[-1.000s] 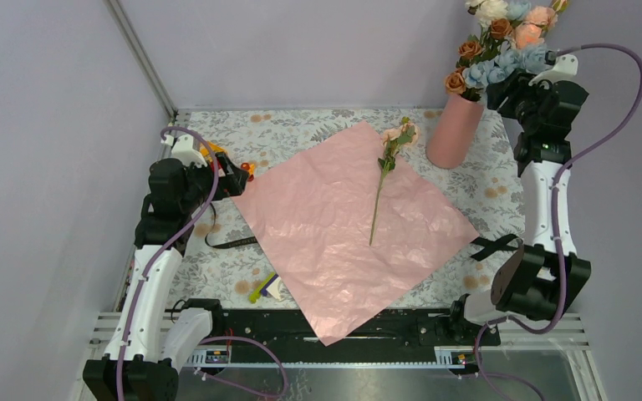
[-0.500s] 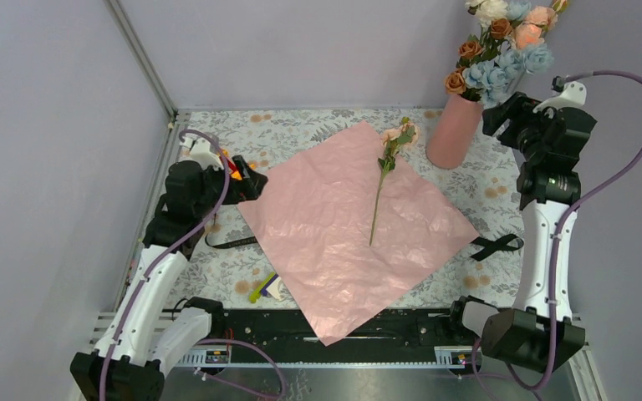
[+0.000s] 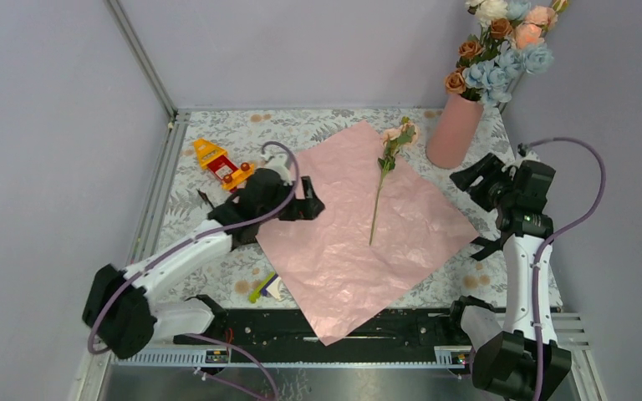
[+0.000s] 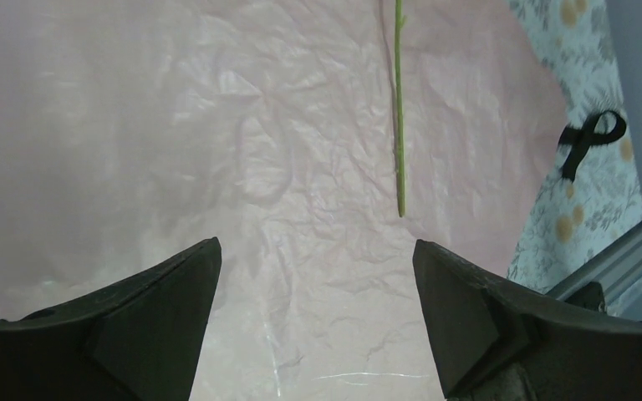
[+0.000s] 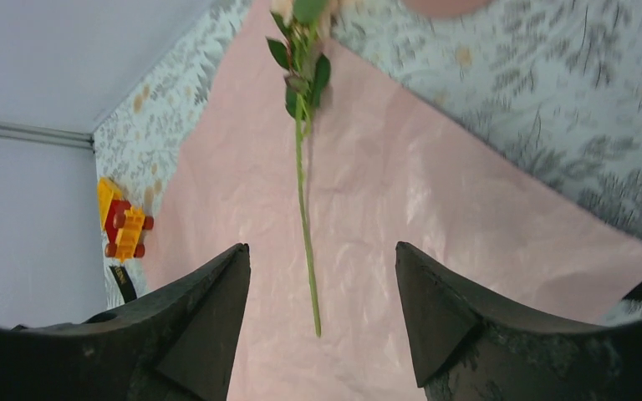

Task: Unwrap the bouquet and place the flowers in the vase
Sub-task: Pick up the fake flower from the wrapping paper.

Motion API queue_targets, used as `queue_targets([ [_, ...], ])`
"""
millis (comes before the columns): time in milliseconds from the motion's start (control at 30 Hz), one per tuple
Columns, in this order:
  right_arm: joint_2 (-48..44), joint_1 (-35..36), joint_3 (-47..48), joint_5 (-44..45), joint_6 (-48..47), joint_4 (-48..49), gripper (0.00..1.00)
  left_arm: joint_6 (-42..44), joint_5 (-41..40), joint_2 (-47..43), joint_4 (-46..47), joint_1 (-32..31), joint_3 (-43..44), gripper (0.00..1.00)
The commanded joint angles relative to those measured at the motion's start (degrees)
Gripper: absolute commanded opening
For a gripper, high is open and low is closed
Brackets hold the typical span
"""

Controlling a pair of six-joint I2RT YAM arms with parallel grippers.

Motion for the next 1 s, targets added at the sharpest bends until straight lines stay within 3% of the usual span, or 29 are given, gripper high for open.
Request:
queue_targets([
  [0, -1.28, 0.15, -3.79, -2.51, 3.18, 0.64, 0.69, -1.39, -1.38, 9.38, 8.18, -6.29, 6.61, 0.9],
  [233, -3.6, 1.12, -8.96, -2.99, 4.93, 1.52, 0.65, -0.6, -1.12, 28.15, 11.23, -12.23, 20.49, 0.86],
  [433, -5.24, 1.41, -11.01, -3.01, 4.23, 0.95, 0.64, 3.29, -1.32, 42.0, 7.2, -13.44, 33.54, 0.8],
  [967, -5.18, 1.5, -12.35, -4.39, 3.32, 0.88, 0.62, 8.3, -2.28, 61.59, -1.99, -13.62, 51.27, 0.44],
])
